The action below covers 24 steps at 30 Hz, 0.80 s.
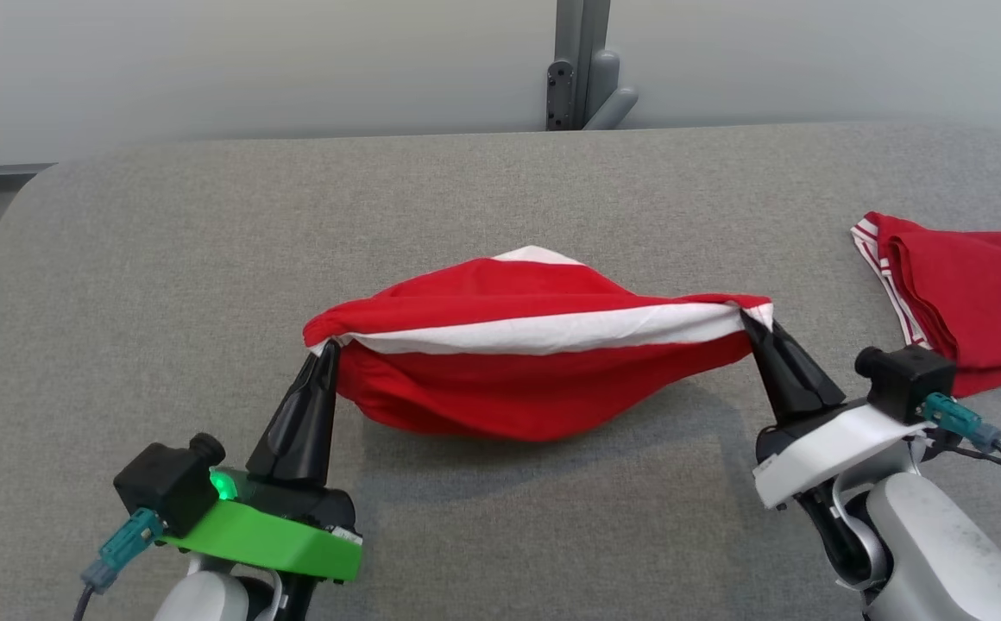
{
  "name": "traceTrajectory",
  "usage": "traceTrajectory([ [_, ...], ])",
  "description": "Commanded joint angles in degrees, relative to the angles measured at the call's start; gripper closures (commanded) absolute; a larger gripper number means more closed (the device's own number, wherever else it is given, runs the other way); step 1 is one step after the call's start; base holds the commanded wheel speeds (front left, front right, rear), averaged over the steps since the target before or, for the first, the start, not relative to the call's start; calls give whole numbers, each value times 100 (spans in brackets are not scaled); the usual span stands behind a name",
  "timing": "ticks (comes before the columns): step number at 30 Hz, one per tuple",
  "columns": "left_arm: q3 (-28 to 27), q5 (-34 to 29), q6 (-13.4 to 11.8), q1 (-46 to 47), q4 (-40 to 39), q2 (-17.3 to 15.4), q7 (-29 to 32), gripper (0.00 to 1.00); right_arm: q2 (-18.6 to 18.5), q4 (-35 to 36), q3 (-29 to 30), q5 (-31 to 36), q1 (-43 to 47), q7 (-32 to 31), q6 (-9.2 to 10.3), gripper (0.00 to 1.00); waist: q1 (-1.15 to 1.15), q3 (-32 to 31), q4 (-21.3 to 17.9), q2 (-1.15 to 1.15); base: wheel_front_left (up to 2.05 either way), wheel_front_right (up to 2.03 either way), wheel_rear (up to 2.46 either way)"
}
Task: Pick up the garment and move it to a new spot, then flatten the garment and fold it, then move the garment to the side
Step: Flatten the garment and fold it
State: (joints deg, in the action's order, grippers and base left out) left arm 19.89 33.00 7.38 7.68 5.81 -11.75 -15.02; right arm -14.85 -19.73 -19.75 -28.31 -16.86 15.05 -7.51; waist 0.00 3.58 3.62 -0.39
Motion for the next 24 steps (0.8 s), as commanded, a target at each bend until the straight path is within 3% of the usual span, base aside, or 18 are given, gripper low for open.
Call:
traceTrajectory([
  [1, -83, -9, 11, -120, -265, 14, -13, 100, -96, 302, 82, -110, 135, -6, 5, 100, 0, -57, -30, 39, 0, 0, 0],
  [9, -277, 242, 12, -321, -1648, 17, -15, 100, -445, 2477, 556, -550, 628, -460, 5, 100, 0, -181, -190, 39, 0, 0, 0],
  [15, -323, 511, 13, -219, -2467, -152, -8, 100, -449, 3948, 1080, -591, 944, -933, 5, 100, 0, -114, -320, 39, 0, 0, 0],
  [20, -307, 706, 13, 103, -2717, -336, 216, 100, -415, 4474, 1269, -643, 909, -1316, 5, 100, 0, 75, -356, 39, 0, 0, 0],
  [24, -216, 981, 13, 800, -2454, -523, 518, 100, -292, 4308, 1244, -751, 409, -1617, 3, 100, 0, 424, -369, 39, 0, 0, 0],
])
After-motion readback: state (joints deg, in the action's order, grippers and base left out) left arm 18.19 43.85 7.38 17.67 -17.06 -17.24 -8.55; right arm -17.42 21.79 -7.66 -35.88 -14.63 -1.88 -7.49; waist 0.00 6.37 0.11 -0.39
